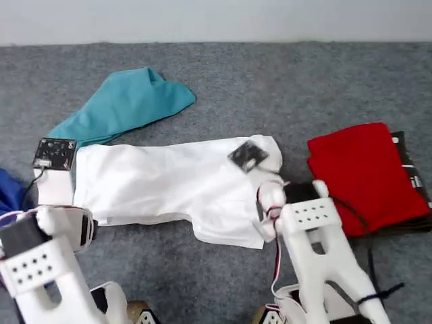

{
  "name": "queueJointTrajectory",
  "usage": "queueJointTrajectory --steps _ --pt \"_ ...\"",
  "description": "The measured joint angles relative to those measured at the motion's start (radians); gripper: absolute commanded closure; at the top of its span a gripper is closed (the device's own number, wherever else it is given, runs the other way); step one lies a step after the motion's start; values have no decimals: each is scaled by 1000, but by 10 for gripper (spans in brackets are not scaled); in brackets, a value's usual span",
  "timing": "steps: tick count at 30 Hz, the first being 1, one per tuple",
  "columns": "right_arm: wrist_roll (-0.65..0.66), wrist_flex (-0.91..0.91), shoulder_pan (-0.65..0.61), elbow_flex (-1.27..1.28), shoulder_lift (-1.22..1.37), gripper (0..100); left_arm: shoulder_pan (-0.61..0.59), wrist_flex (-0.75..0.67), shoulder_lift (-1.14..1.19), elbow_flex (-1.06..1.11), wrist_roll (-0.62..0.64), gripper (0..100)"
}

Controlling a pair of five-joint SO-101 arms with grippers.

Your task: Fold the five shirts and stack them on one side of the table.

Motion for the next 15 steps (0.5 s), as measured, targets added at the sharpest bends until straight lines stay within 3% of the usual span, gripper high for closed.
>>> queueJointTrajectory --steps 10,15 --pt "23 -61 -224 54 114 898 0 -2 -58 5 -2 839" --pt "23 -61 -259 54 132 898 0 -2 -58 5 -2 839"
